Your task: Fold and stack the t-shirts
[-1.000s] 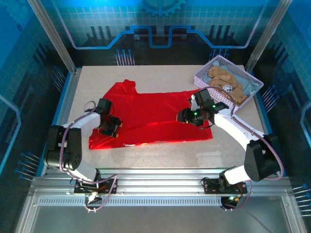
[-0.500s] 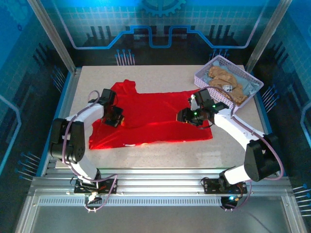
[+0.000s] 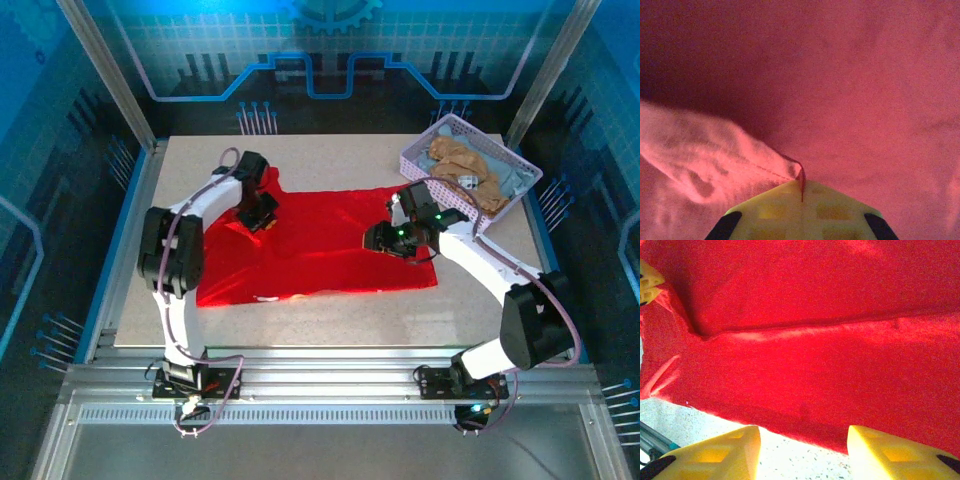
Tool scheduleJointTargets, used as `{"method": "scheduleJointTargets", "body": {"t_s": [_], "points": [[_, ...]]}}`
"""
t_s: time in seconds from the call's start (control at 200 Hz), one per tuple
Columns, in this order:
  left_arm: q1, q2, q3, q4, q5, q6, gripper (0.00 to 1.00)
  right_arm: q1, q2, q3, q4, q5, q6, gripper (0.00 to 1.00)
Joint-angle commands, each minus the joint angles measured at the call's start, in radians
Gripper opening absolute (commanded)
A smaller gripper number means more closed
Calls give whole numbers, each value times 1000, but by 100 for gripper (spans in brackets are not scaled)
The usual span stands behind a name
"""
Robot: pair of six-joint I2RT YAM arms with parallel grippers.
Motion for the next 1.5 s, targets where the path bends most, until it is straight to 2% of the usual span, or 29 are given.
{"method": "scheduleJointTargets", "body": {"t_s": [0.0,0.175,0.475,0.57,0.625,0.72,0.78,0.85,0.925,1.01,1.105,1.19,1.306,1.496], "points": [[-32,69,98,-132,-25,168,0,-1,10,22,-15,-5,10,50],[-70,143,194,-203,-51,280,0,-6,13,18,-15,-11,13,50],[-88,160,210,-224,-118,324,0,-6,22,13,-12,-16,16,50],[-97,111,196,-193,-141,345,17,-6,19,11,-15,-12,16,50],[-102,59,179,-176,-165,342,35,-6,17,10,-13,-7,16,49],[-102,-42,131,-181,-210,298,50,-6,20,7,-12,-4,18,49],[-91,-125,66,-198,-237,233,56,-6,22,7,-9,-5,19,49],[-52,-236,-60,-200,-229,149,52,0,27,11,-4,-5,15,49],[21,-352,-224,-186,-179,84,43,15,40,13,10,-12,6,50],[132,-445,-386,-168,-123,70,33,36,69,2,38,-40,6,50],[249,-496,-492,-161,-66,61,21,48,106,-28,62,-64,22,49],[296,-490,-529,-159,-37,54,18,45,141,-40,41,-57,34,47],[315,-429,-545,-157,-36,54,14,42,184,-24,-28,-20,12,46],[351,-292,-501,-138,-156,108,11,25,271,18,-159,75,-24,44]]}}
